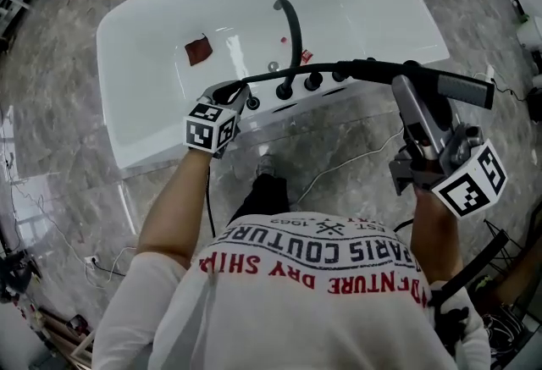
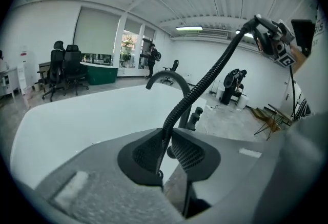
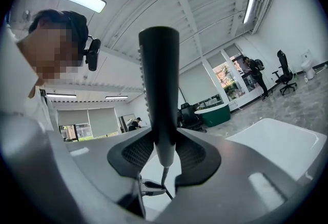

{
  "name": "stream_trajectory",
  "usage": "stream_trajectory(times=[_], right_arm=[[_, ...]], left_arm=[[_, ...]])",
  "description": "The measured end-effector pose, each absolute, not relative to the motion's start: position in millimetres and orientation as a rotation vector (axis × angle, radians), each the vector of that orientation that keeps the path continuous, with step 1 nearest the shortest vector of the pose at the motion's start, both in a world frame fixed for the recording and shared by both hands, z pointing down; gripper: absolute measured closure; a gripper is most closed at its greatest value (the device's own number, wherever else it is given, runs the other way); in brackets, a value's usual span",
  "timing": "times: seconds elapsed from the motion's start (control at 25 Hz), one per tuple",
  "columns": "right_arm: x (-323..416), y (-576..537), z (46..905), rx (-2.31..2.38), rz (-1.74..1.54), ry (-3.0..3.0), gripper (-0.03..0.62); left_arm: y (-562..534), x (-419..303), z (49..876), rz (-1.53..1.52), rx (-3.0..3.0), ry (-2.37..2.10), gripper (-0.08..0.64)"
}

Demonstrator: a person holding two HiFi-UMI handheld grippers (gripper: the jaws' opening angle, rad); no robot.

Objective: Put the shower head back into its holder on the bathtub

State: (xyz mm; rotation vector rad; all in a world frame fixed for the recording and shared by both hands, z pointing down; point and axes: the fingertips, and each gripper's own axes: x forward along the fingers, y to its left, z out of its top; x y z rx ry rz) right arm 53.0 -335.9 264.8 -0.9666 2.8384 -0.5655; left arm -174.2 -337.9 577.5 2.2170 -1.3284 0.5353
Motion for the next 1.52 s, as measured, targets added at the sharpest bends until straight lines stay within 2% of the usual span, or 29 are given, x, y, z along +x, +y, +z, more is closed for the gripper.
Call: stream_trajectory(times=[0.64,0.72,0.8,1.04,1.16,1.52], right_arm=[[-22,-334,310,-0.775,-0.619,3.036,0.455],[-36,-335,313,-0.741,-0.614,3.047,0.454],[-50,-333,319,-0.718,-0.591,3.075,0.454],[-73,-322,346,-0.659,-0.553,3.154,0.454],[-80,-322,370,-0.666,-0.529,3.195,0.454],[-123,-325,484,-0.740,-0.458,3.385,0.454]], left_arm=[[-294,-158,681,0.670,2.078,-1.152,0.495],[-289,-164,688,0.705,2.054,-1.140,0.485],[-283,-171,690,0.687,2.032,-1.149,0.435],[-274,-178,641,0.557,2.065,-1.209,0.440],[-264,-181,598,0.448,2.085,-1.250,0.558],[-228,-206,497,0.145,2.185,-1.291,0.558]])
